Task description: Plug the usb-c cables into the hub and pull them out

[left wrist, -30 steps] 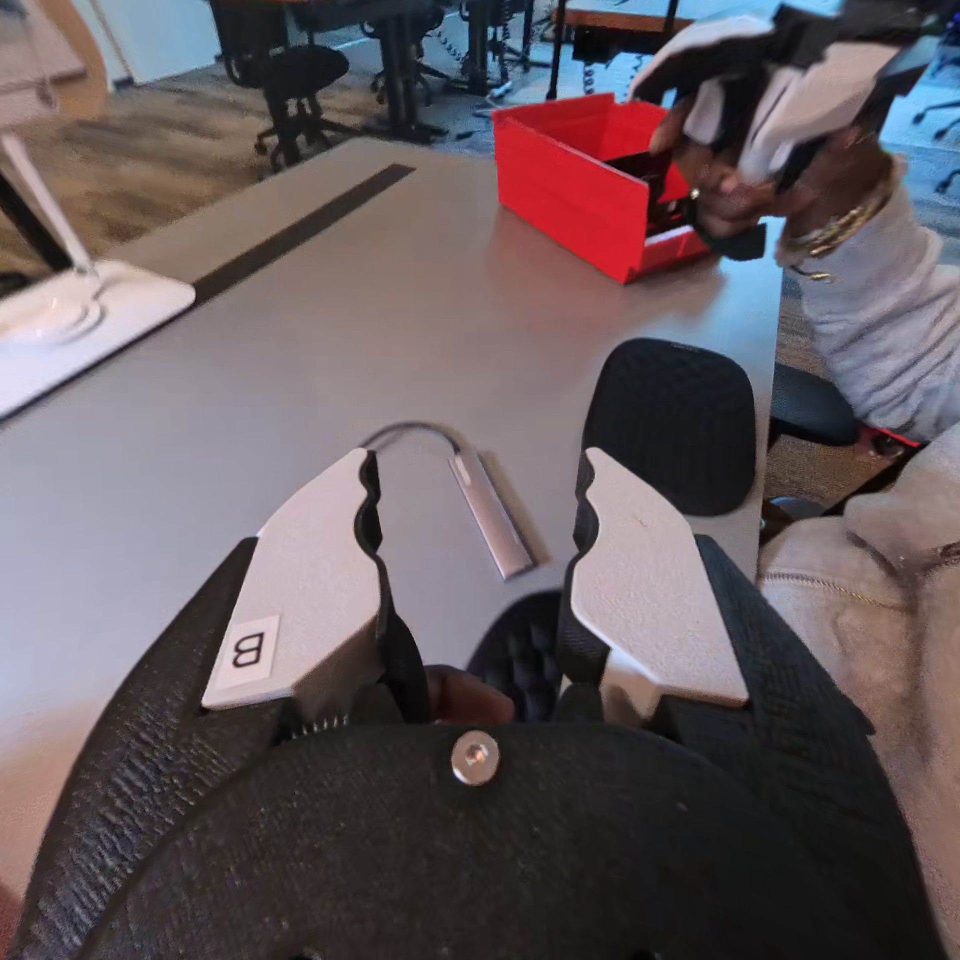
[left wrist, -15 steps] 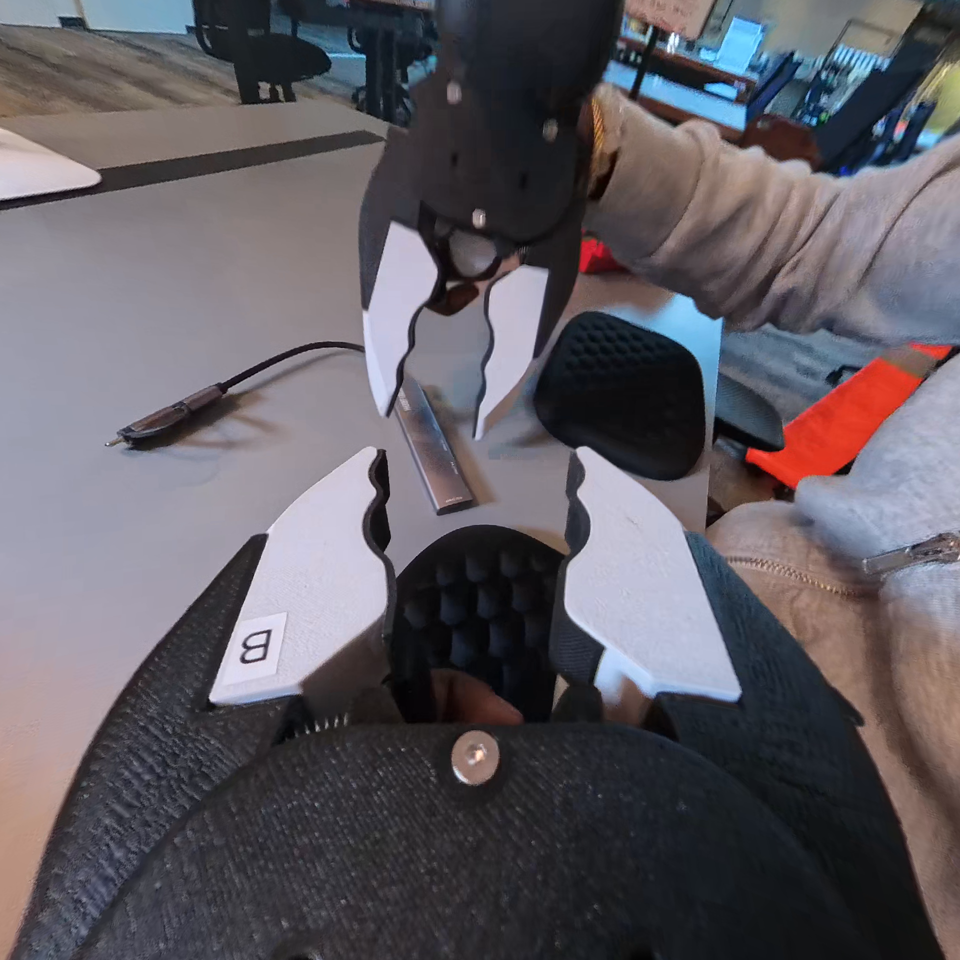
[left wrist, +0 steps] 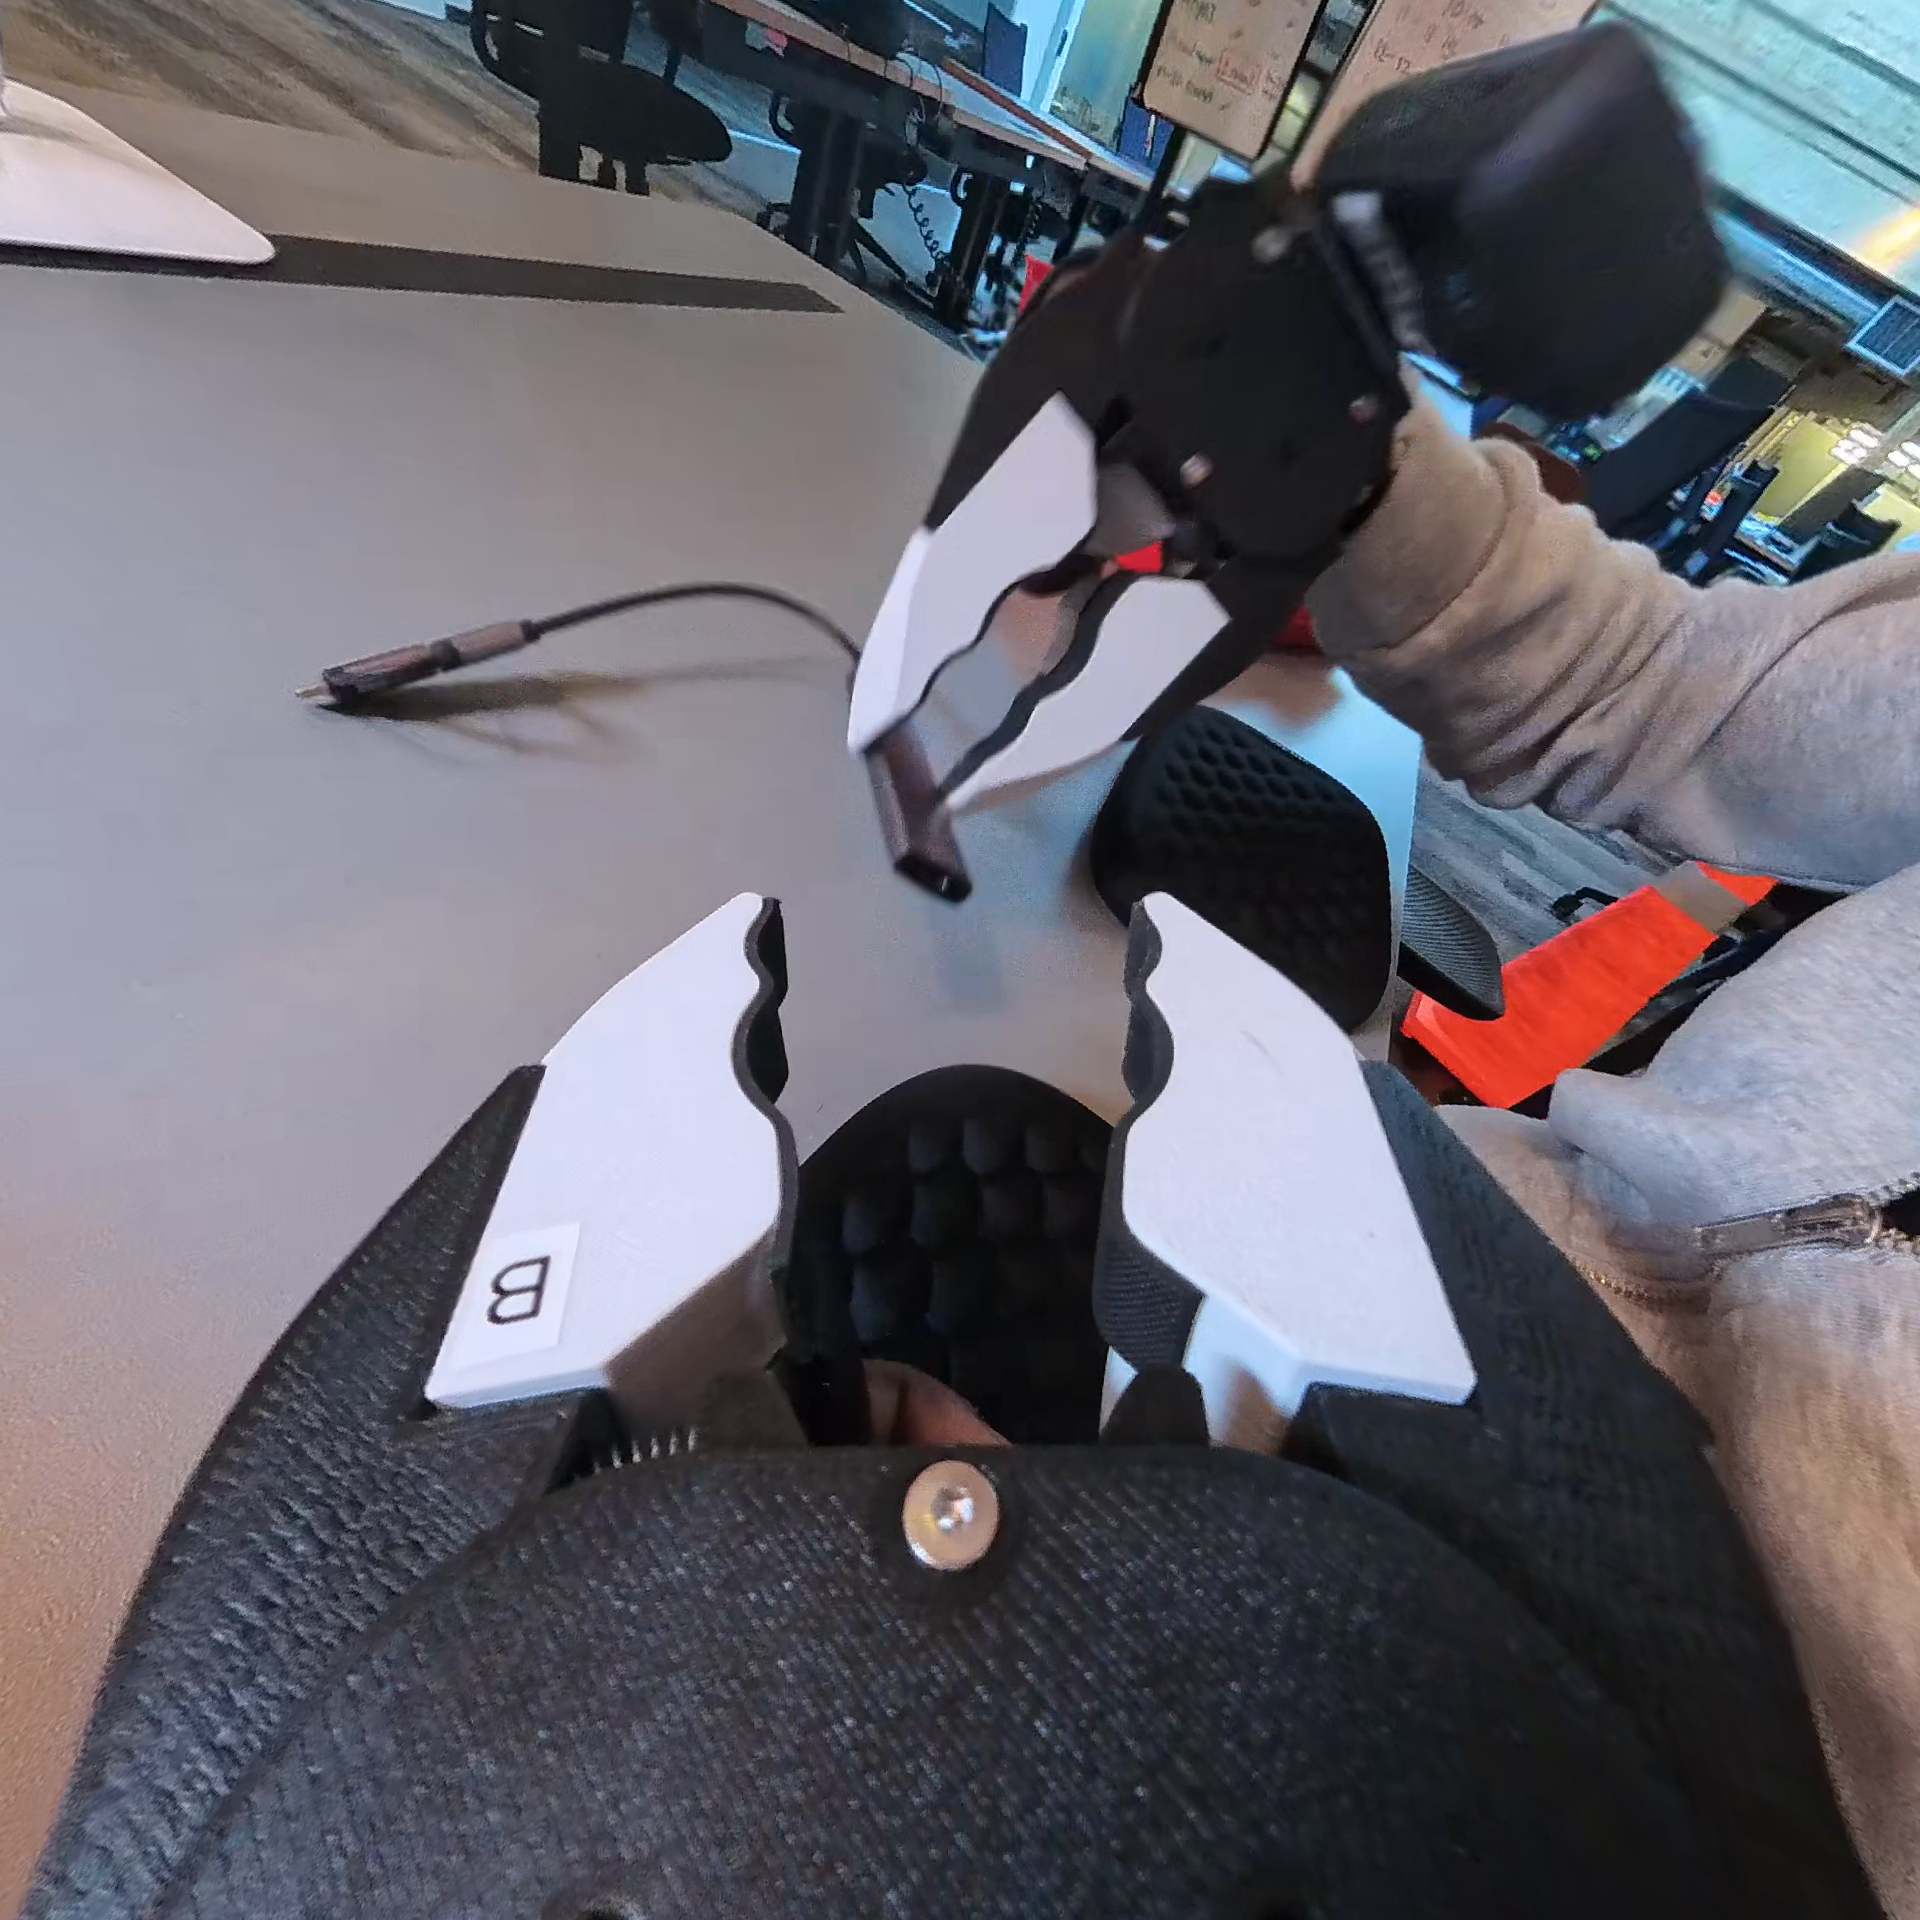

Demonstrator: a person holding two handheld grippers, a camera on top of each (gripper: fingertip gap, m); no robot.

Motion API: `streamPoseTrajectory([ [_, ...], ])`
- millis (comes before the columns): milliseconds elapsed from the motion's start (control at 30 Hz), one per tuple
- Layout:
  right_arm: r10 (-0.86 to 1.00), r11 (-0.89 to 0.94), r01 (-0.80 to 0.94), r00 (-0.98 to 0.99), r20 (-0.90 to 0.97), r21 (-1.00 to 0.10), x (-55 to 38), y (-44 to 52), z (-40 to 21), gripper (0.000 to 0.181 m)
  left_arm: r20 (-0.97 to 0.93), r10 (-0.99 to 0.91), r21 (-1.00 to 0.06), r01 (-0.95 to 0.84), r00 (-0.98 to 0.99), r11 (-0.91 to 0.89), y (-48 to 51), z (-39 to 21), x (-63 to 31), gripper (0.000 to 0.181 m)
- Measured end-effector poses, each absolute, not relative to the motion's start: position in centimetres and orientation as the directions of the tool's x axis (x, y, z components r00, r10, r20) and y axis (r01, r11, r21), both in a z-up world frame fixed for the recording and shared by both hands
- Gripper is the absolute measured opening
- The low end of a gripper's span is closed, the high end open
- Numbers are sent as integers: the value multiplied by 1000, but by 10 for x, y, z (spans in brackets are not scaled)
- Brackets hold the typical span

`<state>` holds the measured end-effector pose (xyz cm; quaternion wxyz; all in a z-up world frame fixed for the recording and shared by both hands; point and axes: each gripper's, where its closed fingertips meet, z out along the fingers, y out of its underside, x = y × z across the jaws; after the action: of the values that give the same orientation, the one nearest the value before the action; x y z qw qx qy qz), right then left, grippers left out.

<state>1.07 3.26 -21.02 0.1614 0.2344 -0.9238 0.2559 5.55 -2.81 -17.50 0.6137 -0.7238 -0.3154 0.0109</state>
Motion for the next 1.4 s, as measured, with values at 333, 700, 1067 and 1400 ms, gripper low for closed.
streamPoseTrajectory([
  [333,-53,775,-572,-481,875,-267,-16,88,-85,22,380,480,-884,463,790,-61,-28,-179,54,62],
  [700,289,846,-344,-345,893,-407,-34,230,-3,22,346,488,-886,450,802,-112,-25,-184,57,61],
  [1067,595,756,-122,-282,753,-643,-46,375,16,21,341,484,-895,436,806,-96,-26,-181,58,61],
  [1400,745,615,102,-402,533,-782,-70,461,-42,21,368,482,-886,457,795,-77,-27,-181,56,61],
])
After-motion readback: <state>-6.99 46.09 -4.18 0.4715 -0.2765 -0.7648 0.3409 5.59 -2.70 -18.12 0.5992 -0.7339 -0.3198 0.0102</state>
